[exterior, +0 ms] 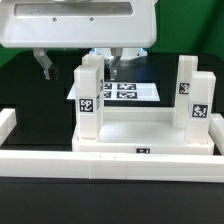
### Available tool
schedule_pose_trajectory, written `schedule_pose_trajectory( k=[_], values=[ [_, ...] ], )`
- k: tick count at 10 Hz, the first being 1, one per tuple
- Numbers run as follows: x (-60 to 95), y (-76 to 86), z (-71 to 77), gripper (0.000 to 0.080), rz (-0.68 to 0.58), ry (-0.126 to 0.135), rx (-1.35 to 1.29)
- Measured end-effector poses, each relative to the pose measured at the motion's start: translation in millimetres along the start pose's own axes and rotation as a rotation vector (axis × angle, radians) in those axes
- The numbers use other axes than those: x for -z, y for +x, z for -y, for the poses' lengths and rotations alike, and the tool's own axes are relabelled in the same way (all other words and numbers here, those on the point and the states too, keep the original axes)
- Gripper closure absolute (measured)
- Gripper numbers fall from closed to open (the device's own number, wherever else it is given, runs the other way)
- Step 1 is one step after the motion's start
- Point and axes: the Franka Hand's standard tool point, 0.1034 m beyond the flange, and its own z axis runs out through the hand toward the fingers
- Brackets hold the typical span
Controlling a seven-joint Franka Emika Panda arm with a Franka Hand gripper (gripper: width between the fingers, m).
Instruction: Assemble desk
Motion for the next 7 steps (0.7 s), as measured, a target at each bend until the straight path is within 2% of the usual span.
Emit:
schedule_pose_trajectory(
  k=[1,5,7],
  values=[
    [-0.9,-0.1,3.4,0.0150,0.001,0.001,0.003],
    [-2.6,-0.3,1.2,0.0163,0.001,0.001,0.001],
    [-2.5,-0.3,1.4,0.0513,0.001,0.001,0.001]
  ],
)
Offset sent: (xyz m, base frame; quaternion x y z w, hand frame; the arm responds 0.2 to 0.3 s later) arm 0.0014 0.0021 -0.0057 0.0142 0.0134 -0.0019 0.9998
